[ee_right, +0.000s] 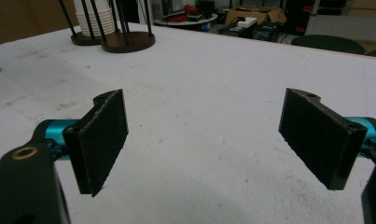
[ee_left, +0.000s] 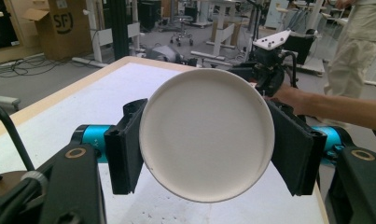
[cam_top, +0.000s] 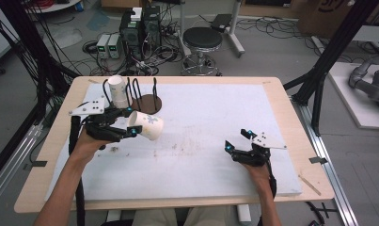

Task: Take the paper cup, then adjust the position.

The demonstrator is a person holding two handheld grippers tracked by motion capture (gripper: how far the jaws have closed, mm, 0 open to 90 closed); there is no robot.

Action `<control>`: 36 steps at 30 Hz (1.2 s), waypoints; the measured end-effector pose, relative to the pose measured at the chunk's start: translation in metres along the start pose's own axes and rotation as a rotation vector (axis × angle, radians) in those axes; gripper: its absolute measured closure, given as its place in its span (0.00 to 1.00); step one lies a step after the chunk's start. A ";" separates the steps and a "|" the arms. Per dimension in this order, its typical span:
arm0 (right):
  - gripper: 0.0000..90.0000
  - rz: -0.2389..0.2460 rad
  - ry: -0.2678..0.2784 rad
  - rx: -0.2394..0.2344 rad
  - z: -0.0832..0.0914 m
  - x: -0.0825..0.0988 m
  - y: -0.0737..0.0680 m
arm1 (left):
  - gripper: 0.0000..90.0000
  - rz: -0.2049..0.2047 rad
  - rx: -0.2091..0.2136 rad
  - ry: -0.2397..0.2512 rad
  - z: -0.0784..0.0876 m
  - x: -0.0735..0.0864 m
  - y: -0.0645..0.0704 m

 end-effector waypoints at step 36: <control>0.17 -0.002 0.001 -0.067 0.001 -0.009 -0.003 | 0.38 -0.014 0.015 -0.006 -0.006 0.002 0.001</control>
Point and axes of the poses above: each handheld gripper's, and its own axes: z roughly backward along the jaws, x roughly out of its underside, y roughly to its right, the point moved 7 cm from there along -z, roughly forward along the jaws, and after that the axes turned 12 degrees about -x, right-handed, at the moved point
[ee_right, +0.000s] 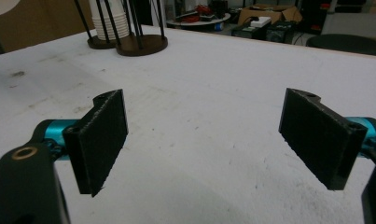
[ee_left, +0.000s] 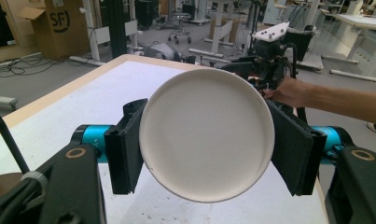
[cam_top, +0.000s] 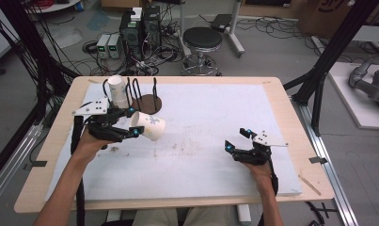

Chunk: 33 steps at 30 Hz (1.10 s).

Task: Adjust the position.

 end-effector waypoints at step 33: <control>0.17 0.085 -0.077 -0.273 -0.005 -0.056 -0.024 | 0.38 0.002 0.069 -0.004 -0.021 -0.001 0.016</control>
Point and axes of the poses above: each handheld gripper's, and its own axes: z roughly backward along the jaws, x roughly out of its underside, y roughly to its right, the point moved 7 cm from there along -z, roughly forward along the jaws, and after that the axes turned 12 degrees about -x, right-handed, at the moved point
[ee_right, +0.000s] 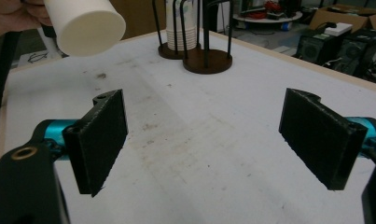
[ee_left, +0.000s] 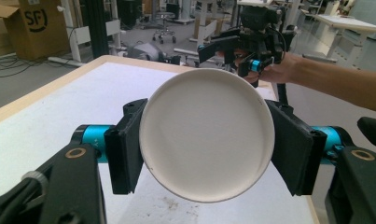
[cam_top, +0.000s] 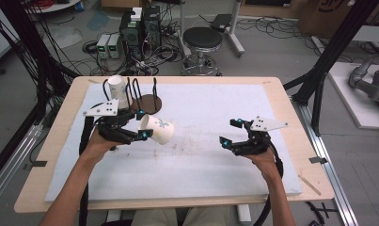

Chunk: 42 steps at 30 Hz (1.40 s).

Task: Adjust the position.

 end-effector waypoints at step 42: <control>0.17 0.142 -0.069 -0.399 -0.067 -0.070 -0.042 | 0.38 -0.023 0.114 -0.004 -0.034 -0.006 0.029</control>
Point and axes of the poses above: each handheld gripper's, and its own axes: z roughly backward along the jaws, x roughly out of its underside, y roughly to its right, the point moved 7 cm from there along -z, roughly forward along the jaws, and after that the axes turned 12 degrees about -x, right-handed, at the moved point
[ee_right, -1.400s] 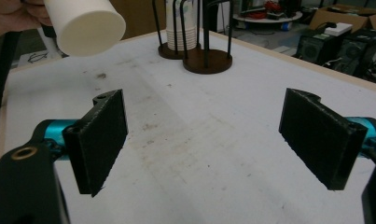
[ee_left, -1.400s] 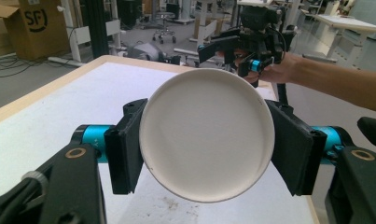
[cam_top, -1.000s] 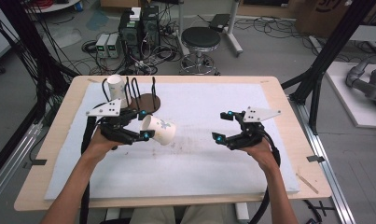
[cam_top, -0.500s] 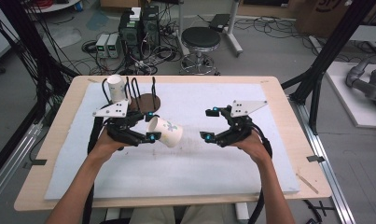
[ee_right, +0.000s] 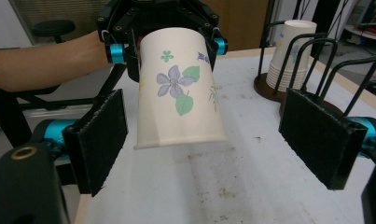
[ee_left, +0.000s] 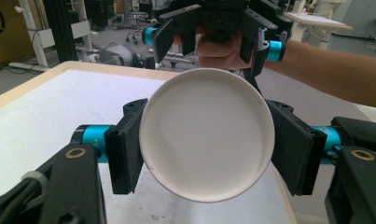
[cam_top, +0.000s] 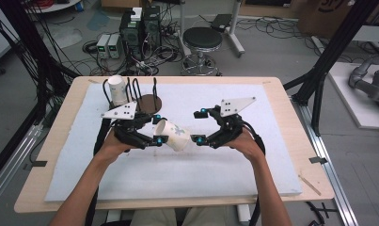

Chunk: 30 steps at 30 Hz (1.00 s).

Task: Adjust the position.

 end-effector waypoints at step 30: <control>0.17 0.016 -0.076 -0.135 -0.036 -0.004 -0.005 | 0.38 -0.022 0.033 0.007 -0.008 -0.007 0.012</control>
Point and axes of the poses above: each handheld gripper's, and its own axes: z roughly backward along the jaws, x roughly out of its underside, y roughly to its right, the point moved 7 cm from there along -z, roughly forward along the jaws, and after that the axes turned 12 degrees about -x, right-handed, at the moved point
